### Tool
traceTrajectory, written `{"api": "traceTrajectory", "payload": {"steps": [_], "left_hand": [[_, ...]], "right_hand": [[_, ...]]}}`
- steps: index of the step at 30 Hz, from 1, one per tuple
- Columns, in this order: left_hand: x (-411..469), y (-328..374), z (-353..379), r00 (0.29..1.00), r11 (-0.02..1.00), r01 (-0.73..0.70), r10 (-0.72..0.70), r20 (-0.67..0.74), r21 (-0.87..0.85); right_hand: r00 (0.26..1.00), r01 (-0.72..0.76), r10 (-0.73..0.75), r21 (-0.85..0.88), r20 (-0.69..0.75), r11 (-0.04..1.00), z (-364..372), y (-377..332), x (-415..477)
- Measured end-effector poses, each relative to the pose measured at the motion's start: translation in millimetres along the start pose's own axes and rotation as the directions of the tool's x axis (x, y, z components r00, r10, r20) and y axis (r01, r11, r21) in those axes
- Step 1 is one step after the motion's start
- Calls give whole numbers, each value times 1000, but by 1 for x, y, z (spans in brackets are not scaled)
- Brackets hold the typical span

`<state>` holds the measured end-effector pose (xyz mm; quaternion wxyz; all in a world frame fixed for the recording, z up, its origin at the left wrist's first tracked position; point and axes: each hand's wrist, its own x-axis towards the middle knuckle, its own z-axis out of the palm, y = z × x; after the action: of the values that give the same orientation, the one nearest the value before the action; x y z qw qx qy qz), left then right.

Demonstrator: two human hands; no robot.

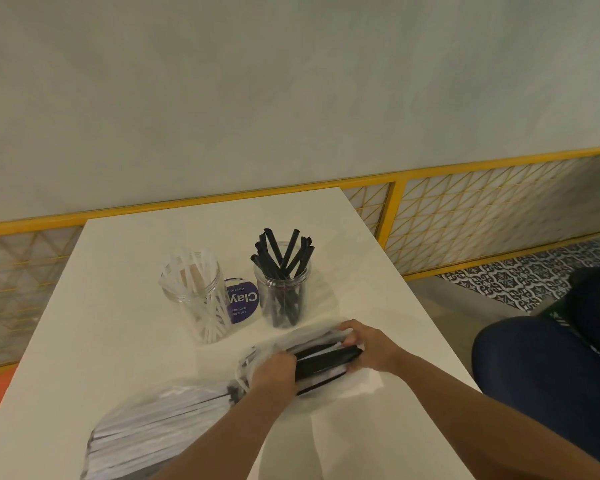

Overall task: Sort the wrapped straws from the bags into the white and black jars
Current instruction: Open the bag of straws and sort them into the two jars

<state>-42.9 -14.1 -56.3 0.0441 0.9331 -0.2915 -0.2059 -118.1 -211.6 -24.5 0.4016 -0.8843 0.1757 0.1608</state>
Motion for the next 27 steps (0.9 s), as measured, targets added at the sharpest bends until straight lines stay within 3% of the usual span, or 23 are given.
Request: {"api": "traceTrajectory", "payload": {"steps": [6,9,13,19,20,22,24,27], "left_hand": [[-3,-1,-8,999,990,34,-35,1,-136],[-4,-3,-18,1000,934,-1,9,21,-357],[-9,-3,-35,992,677,-3,95,84,-736],[-10,-3,-73,975,349,29,197,104,-937],[-10,-3,-79,973,283,40,206,101,-958],[-10,-2,-89,973,154,50,214,83,-987],[-12,-1,-98,970,71,70,226,85,-995],[-18,-2,-109,963,-42,76,263,63,-996]], "right_hand": [[999,10,-9,16,-50,1000,0,1,-3],[999,-4,5,20,-40,1000,-1,-3,-5],[999,-26,32,-143,37,989,-2,-12,-1],[997,35,-51,-283,-50,958,-12,-52,4],[993,51,-75,-235,-96,971,-14,-64,3],[974,115,-101,63,-202,991,-19,-89,-1],[965,209,-126,387,-229,898,-23,-113,-9],[950,299,-205,494,-236,817,-23,-136,-11]]}}
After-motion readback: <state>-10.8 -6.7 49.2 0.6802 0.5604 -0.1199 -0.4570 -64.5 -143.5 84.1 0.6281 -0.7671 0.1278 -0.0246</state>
